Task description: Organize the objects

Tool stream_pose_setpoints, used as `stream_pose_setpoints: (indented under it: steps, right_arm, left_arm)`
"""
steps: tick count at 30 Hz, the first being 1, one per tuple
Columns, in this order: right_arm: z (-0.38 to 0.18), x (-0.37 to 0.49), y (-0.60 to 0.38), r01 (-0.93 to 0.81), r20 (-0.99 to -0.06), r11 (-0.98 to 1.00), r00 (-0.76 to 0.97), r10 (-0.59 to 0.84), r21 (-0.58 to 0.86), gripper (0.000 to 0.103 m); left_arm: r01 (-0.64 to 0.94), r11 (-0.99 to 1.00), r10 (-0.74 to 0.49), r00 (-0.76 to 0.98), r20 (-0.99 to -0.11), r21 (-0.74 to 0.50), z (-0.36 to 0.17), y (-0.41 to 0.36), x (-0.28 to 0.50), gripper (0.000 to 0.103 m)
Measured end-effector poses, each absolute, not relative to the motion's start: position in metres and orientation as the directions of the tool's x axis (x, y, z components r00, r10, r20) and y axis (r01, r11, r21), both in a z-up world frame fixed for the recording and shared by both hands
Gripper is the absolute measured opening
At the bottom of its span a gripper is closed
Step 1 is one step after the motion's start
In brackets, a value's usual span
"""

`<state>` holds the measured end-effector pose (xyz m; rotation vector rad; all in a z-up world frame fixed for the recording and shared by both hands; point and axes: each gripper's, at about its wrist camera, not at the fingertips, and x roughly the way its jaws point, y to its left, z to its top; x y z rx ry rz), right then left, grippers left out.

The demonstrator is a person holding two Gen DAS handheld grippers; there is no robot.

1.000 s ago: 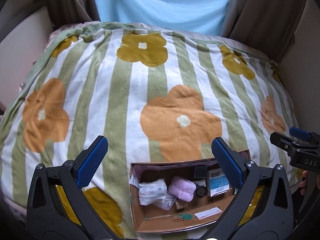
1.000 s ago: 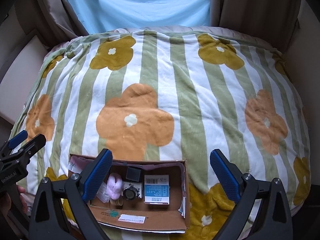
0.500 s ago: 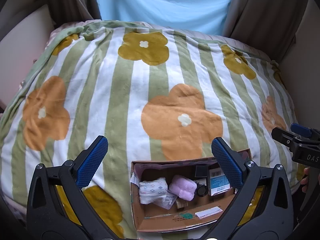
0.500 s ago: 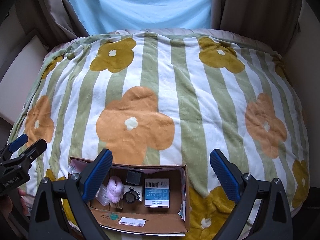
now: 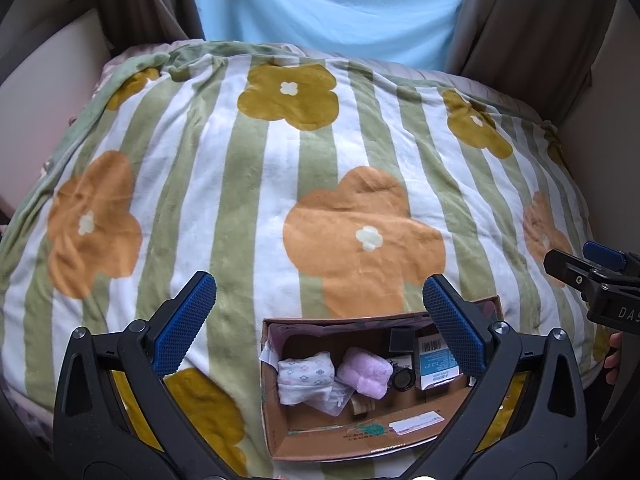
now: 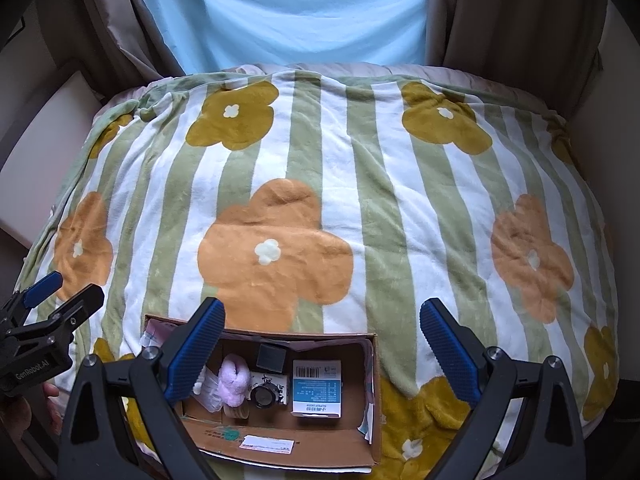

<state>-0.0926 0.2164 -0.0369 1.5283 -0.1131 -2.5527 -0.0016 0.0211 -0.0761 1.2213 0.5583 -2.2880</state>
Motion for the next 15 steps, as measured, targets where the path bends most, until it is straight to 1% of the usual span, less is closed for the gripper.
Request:
stream_pose_setpoints:
  steps: [11, 15]
  right_arm:
    - [-0.0305, -0.0929, 0.2106, 0.113, -0.859, -0.981, -0.474, -0.192, 0.158, 0.097]
    - [-0.0293, -0.0936, 0.2090, 0.116, -0.857, -0.980, -0.477, -0.196, 0.160, 0.097]
  left_arm:
    - [0.582, -0.804, -0.217, -0.479, -0.851, -0.123, -0.0765, 0.0216, -0.0007, 0.103]
    - [0.580, -0.808, -0.237, -0.474, -0.848, -0.099, -0.0745, 0.0231, 0.0012, 0.103]
